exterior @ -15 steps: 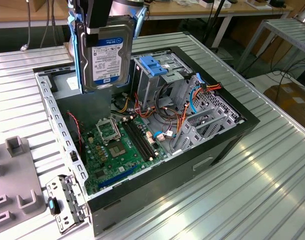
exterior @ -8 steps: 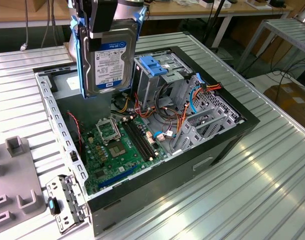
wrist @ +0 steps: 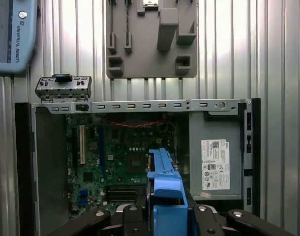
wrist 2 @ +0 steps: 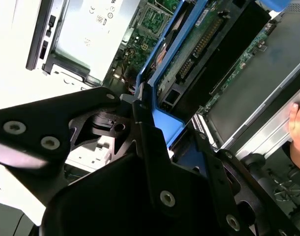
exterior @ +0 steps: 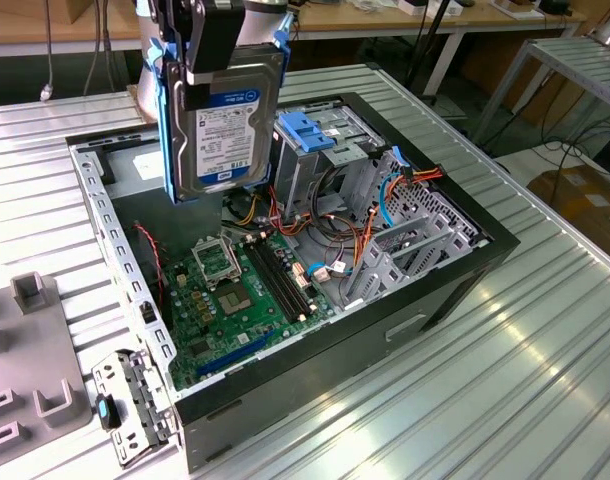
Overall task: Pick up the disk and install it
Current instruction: 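Insert the disk into the insertion slot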
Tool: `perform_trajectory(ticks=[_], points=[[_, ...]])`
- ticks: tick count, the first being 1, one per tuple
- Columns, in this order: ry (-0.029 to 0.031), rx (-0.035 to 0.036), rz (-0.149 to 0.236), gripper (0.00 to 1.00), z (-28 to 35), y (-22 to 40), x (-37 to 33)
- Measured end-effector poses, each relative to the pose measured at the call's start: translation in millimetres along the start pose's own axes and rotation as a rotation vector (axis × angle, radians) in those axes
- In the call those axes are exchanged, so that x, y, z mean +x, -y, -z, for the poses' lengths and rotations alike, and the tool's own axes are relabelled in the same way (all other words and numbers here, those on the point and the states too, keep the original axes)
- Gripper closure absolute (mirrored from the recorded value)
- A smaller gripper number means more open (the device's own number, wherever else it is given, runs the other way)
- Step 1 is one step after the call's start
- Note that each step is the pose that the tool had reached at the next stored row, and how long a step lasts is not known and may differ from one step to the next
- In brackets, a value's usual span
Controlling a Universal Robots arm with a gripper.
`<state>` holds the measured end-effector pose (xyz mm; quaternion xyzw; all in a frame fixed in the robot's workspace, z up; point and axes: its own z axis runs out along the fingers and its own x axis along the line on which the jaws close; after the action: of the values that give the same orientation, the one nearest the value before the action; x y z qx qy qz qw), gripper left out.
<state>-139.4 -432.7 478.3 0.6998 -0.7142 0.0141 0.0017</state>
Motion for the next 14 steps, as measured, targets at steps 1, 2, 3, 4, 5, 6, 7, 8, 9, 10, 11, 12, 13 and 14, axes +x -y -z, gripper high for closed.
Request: perform_trajectory(ticks=[1,2,3,4,5,6,7,8,9,10,11,12,13,14], points=[[-0.0001,0.0,0.0,0.63,0.0,1.6,0.5],[-0.0001,0.0,0.0,0.63,-0.1,4.0,1.0],[0.0,0.0,0.0,0.63,-0.2,5.1,1.0],[-0.0001,0.0,0.0,0.63,-0.2,6.5,1.1],[-0.0001,-0.0001,0.0,0.63,-0.3,8.1,1.1],[-0.0001,0.0,0.0,0.63,-0.3,9.6,1.1],[-0.0001,-0.0001,0.0,0.63,-0.4,11.9,1.1],[-0.0001,0.0,0.0,0.63,-0.4,13.4,1.1],[-0.0001,0.0,0.0,0.63,-0.4,15.1,1.1],[-0.0001,0.0,0.0,0.63,-0.5,16.8,1.0],[-0.0001,-0.0001,0.0,0.63,-0.5,18.8,1.0],[-0.0001,-0.0001,0.0,0.63,-0.7,22.4,0.9],[-0.0001,-0.0001,0.0,0.63,-0.7,24.7,0.9],[-0.0001,-0.0001,0.0,0.63,-0.8,27.0,0.8]])
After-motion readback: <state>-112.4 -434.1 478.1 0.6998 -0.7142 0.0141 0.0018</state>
